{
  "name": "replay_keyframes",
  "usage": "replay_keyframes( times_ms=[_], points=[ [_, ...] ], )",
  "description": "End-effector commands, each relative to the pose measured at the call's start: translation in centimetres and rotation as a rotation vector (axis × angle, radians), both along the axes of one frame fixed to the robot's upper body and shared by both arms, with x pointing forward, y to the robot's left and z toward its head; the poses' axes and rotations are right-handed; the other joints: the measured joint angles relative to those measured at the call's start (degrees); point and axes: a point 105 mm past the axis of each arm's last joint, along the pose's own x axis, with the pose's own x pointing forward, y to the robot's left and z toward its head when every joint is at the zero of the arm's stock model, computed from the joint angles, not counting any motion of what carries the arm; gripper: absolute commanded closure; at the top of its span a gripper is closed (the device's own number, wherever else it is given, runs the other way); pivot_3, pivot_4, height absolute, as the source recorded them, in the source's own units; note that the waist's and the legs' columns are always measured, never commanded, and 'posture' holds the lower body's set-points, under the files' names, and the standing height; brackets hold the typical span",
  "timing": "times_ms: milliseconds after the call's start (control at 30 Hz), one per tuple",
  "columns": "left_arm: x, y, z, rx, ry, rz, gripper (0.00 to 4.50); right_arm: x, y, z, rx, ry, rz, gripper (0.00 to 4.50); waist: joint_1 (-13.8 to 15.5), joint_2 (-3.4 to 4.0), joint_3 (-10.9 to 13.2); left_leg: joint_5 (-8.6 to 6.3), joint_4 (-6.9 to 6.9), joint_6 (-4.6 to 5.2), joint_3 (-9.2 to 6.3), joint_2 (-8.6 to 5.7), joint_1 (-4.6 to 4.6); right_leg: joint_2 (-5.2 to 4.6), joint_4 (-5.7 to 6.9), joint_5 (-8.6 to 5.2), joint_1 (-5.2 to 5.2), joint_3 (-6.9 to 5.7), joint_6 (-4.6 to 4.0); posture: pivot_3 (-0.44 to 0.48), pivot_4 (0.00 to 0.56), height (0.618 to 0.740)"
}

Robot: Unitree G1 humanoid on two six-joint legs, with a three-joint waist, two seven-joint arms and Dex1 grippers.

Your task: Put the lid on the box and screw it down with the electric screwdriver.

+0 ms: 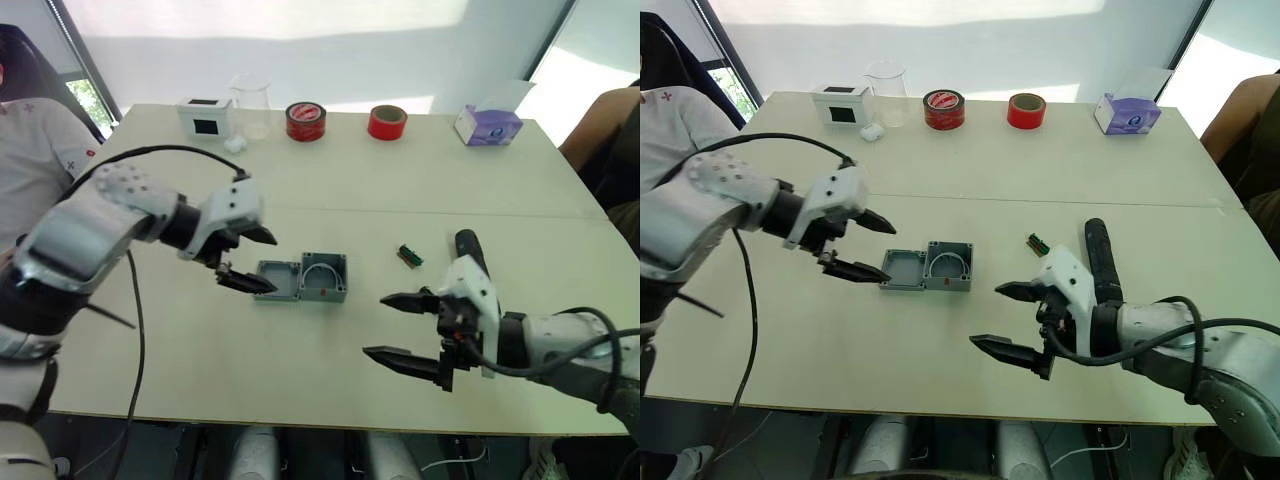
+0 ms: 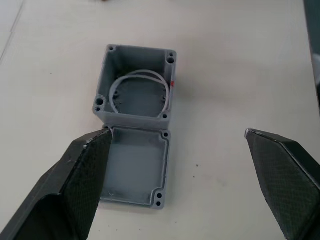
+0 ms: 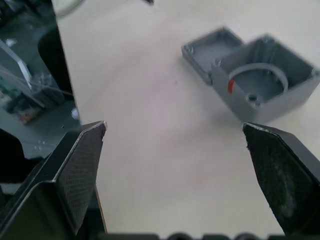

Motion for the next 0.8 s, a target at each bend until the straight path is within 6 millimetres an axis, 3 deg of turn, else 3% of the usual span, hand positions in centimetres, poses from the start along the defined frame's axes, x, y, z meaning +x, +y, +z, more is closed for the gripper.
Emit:
replay_keyframes(
  times_ms=[33,167,333,600,700,800],
  points=[
    [0.9,-1.3,-1.3,0.072,0.0,-0.062,0.14,0.2,0.4,0.1,0.009,-0.03,-0.036,0.0,-0.08,0.0,0.0,0.0,0.01,0.0,0.0,0.0,-0.01,0.0,0.0,0.0,0.0,0.0,0.01,0.0,0.15,0.715],
    [2.4,-3.6,-2.7,0.103,0.022,-0.045,0.14,-0.5,0.9,-0.6,0.002,-0.025,-0.044,0.0,0.07,-0.04,0.02,0.0,0.04,0.01,-0.09,0.01,-0.04,0.04,0.11,0.02,-0.01,0.02,0.26,0.0,0.15,0.715],
    [2.9,-5.1,-3.6,0.134,0.035,-0.066,0.14,-0.4,1.3,-0.8,0.012,-0.045,-0.074,0.0,-0.28,-0.02,0.01,-0.01,0.07,0.02,-0.12,0.0,-0.07,0.03,0.15,-0.01,-0.04,0.05,0.32,0.0,0.15,0.715],
    [2.8,-6.1,-5.1,0.212,0.043,-0.11,0.14,-0.2,1.6,-1.0,0.025,-0.069,-0.125,0.0,-0.15,-0.02,0.01,-0.01,0.08,0.03,-0.14,0.01,-0.07,0.02,0.21,-0.01,-0.06,0.04,0.32,0.0,0.15,0.715],
    [2.8,-6.8,-5.7,0.229,0.028,-0.133,0.9,0.0,1.8,-1.0,0.035,-0.082,-0.145,0.0,0.02,-0.02,0.01,-0.01,0.12,0.03,-0.16,0.0,-0.08,0.02,0.22,-0.02,-0.05,0.04,0.32,0.0,0.15,0.715],
    [2.9,-7.0,-6.1,0.247,0.011,-0.141,2.24,0.1,1.9,-1.0,0.039,-0.091,-0.157,0.0,-0.08,-0.01,0.01,-0.17,0.46,0.3,-0.17,0.06,-0.22,0.04,0.29,-0.03,-0.05,0.04,0.32,0.0,0.15,0.715]
  ],
)
